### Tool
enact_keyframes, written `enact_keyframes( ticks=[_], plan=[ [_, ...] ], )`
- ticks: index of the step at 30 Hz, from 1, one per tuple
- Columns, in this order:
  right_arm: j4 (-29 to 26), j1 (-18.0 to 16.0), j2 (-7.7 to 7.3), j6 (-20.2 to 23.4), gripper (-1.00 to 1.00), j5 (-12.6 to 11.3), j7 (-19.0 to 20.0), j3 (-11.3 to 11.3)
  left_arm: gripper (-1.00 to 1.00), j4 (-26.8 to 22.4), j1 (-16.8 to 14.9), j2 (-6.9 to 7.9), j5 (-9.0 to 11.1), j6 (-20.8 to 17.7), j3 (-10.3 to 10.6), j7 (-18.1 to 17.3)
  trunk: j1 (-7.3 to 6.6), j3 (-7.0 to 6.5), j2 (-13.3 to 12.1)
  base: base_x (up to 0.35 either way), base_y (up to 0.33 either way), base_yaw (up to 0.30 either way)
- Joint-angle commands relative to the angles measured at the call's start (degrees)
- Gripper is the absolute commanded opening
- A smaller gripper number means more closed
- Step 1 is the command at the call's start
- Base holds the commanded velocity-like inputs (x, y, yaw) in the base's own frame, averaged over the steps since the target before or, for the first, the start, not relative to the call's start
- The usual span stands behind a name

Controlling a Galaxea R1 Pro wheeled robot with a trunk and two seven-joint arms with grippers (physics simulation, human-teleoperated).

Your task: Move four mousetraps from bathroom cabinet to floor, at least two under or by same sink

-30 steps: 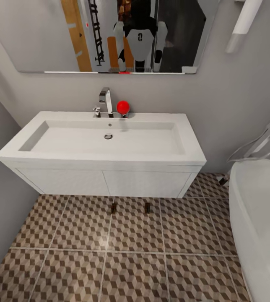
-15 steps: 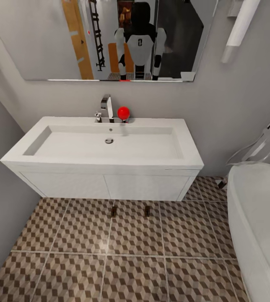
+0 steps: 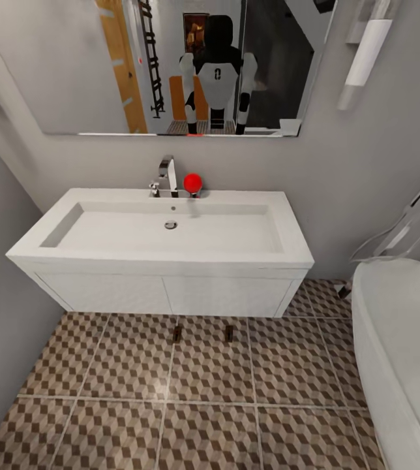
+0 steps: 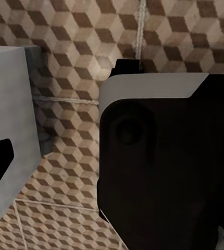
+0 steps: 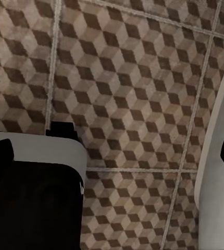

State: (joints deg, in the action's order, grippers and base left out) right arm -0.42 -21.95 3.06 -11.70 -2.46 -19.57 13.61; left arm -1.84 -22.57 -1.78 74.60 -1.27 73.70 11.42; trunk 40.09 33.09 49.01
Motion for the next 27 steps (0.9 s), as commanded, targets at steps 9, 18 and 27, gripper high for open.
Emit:
enact_keyframes(
  ticks=[9,18,27],
  plan=[
    [0.1,0.0,0.02,-0.2,1.00,-0.3,-0.2,0.4,1.00,-0.2,0.0,0.02,0.4,-0.1,0.5,0.4,0.01,-0.80,0.0,0.000,0.000,-0.040],
    [0.1,0.0,0.02,-0.2,1.00,-0.3,-0.2,0.4,1.00,-0.2,0.0,0.08,0.4,-0.1,0.5,0.3,0.01,-1.64,0.0,0.000,0.000,-0.051],
    [0.1,0.0,0.02,-0.2,1.00,-0.3,-0.2,0.4,1.00,-0.2,0.0,0.10,0.4,-0.1,0.5,0.3,0.01,-2.49,0.0,0.000,0.000,-0.012]
  ],
)
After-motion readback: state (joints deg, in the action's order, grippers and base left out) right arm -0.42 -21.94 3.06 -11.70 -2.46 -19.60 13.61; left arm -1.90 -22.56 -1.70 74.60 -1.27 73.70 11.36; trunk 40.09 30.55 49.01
